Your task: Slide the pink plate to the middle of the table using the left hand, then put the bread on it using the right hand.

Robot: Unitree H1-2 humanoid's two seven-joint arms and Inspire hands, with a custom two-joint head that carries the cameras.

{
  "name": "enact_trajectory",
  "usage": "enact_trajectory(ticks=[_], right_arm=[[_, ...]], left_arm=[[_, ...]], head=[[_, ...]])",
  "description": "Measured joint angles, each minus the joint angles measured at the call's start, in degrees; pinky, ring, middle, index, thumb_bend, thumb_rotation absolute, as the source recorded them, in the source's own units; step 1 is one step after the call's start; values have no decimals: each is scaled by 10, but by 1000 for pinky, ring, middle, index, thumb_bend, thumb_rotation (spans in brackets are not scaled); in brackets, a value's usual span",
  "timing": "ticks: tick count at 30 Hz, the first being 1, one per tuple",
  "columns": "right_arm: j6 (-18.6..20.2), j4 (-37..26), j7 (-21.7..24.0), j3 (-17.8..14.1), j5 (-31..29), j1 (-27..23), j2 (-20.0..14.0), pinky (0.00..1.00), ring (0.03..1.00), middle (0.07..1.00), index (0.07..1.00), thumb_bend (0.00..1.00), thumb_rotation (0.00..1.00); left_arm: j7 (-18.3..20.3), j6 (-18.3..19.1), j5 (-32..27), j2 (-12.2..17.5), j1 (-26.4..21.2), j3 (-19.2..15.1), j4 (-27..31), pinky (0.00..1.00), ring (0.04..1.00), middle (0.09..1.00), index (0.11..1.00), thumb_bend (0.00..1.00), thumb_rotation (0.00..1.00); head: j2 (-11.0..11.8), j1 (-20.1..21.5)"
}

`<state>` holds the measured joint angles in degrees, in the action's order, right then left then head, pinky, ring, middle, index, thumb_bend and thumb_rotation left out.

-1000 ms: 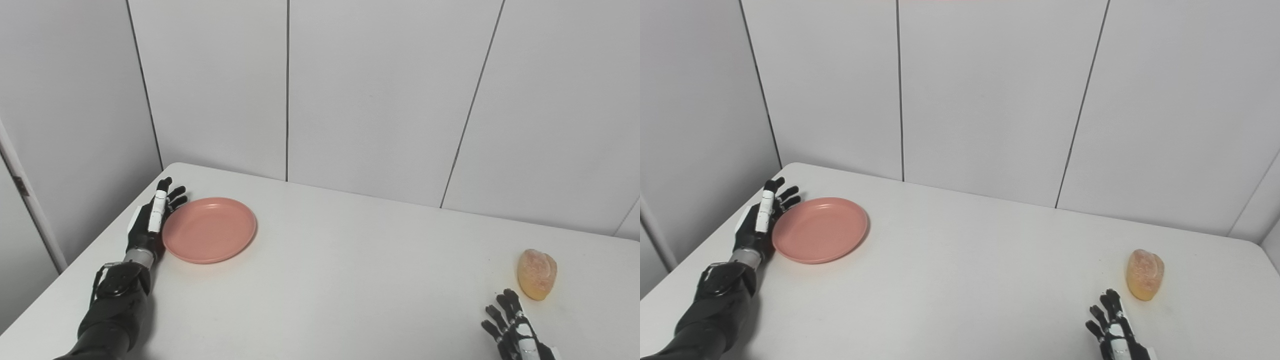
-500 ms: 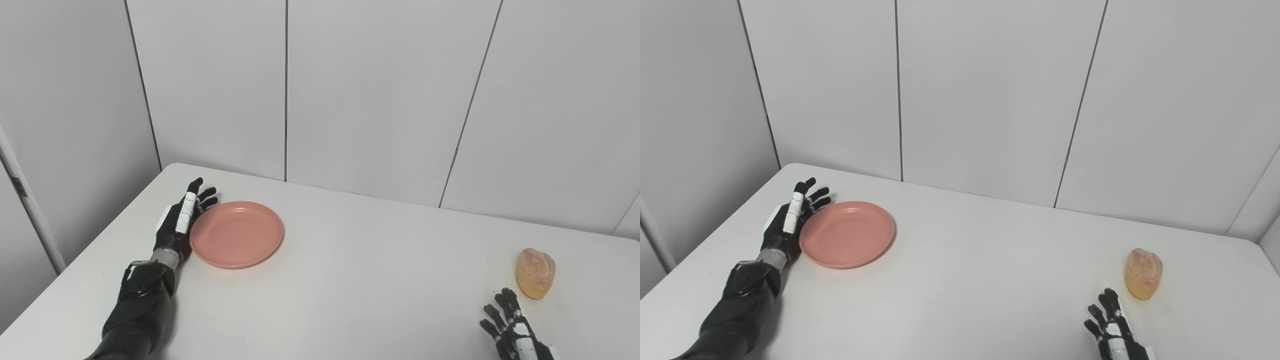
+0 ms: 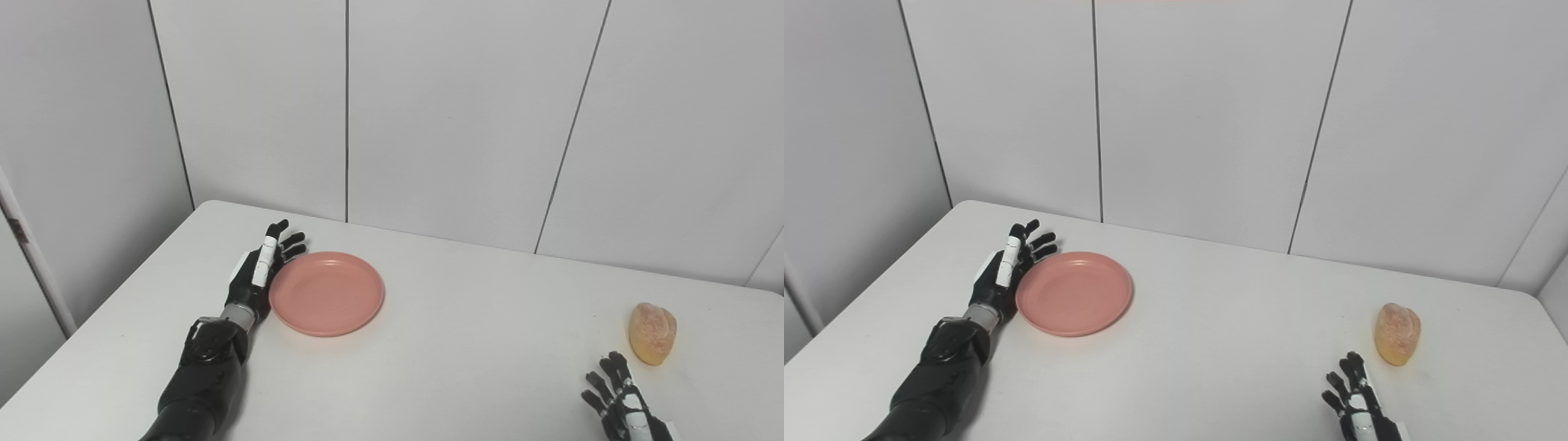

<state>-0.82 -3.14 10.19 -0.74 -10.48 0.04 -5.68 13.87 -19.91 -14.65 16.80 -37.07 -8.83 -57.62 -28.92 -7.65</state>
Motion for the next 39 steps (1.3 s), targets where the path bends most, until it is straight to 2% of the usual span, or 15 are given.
enact_trajectory(ticks=[12,17,24,29,39], right_arm=[[0,-1,-9,6,6,0,6,900,927,977,986,799,914],[0,-3,-10,9,9,0,11,894,918,970,980,789,907],[5,-4,-14,11,16,0,17,889,910,963,972,785,891],[6,-4,-14,17,22,-1,21,890,913,962,968,773,900],[10,-5,-20,19,25,-3,28,897,919,967,977,777,885]], left_arm=[[6,5,0,-23,-1,10,9,881,889,892,961,995,954],[7,5,7,-31,-4,18,9,872,894,888,961,988,983],[12,5,10,-45,-7,19,9,868,887,883,961,970,972],[19,11,10,-69,-12,21,12,868,882,879,962,1000,953],[27,20,13,-120,-15,39,28,870,883,888,970,983,941]], head=[[-3,17],[-4,26],[-11,51],[-12,54],[-17,62]])
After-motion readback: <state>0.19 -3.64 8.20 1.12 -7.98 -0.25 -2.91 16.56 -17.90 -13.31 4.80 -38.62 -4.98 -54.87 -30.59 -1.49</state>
